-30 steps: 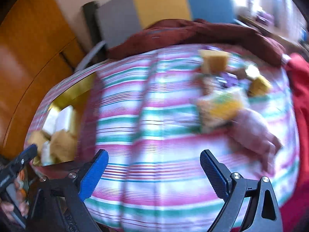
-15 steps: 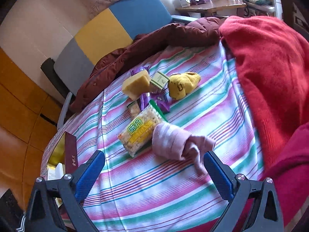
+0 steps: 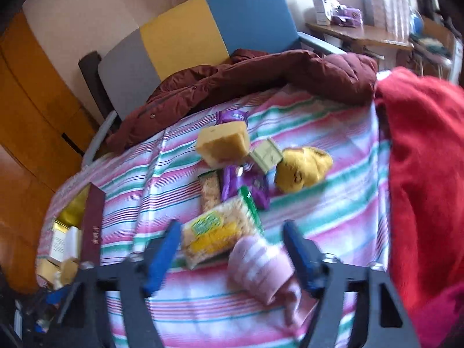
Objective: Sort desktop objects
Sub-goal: 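Move both grippers back toward the remaining snack packets and sponge, then grasp the green-and-white box with the right gripper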
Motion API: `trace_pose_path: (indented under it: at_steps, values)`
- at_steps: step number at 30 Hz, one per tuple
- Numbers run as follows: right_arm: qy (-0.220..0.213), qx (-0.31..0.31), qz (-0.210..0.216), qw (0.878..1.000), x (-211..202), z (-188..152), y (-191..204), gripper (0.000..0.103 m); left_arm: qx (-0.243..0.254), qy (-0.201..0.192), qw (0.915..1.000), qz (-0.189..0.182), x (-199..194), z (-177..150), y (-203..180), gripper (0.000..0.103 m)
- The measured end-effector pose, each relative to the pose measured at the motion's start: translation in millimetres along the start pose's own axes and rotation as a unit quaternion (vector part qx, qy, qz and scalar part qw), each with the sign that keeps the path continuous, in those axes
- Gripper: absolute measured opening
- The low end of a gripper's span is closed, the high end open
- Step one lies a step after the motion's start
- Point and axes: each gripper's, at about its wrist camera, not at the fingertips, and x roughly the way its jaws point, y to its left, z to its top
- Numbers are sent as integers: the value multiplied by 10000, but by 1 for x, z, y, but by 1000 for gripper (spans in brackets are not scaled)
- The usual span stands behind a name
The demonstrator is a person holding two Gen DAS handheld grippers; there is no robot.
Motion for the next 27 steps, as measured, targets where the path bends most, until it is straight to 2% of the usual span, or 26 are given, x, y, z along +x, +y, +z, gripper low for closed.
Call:
trace_pose_path:
  at_steps: [3, 6, 7, 9, 11, 15, 16, 19, 21, 24, 27]
  values:
    - [-69, -271, -137, 9995, 8, 19, 2, 62, -163, -26, 9998, 75, 1, 14, 5, 69]
    - [-22, -820, -315, 9961, 22, 42, 9, 62, -234, -72, 9996, 154, 3, 28, 8, 70]
    - [73, -1085, -388, 9933, 30, 50, 12, 64, -240, -85, 9995, 211, 3, 32, 8, 70]
    - [363, -1569, -534, 9855, 50, 63, 17, 74, -247, -82, 9991, 325, 8, 42, 6, 71]
    - [513, -1779, -696, 9802, 65, 71, 19, 75, -270, -68, 9990, 338, 11, 53, 5, 71]
    - [955, -1910, -654, 9747, 101, 79, 12, 74, -391, 2, 9992, 80, 21, 77, 3, 71]
    - [1041, -1875, -645, 9746, 111, 79, 9, 71, -394, 29, 9992, 55, 24, 84, 1, 71]
    - [1106, -1739, -712, 9759, 127, 75, -1, 34, -439, 112, 9989, 96, 35, 105, -2, 71]
    - [1012, -1703, -598, 9784, 126, 69, -4, 32, -502, 175, 9986, 17, 43, 120, -2, 69]
    - [940, -1590, -523, 9814, 122, 64, -13, 31, -635, 217, 9977, 2, 56, 141, -2, 53]
    - [913, -1541, -514, 9825, 121, 67, -16, 31, -739, 357, 9966, 28, 78, 164, -4, 53]
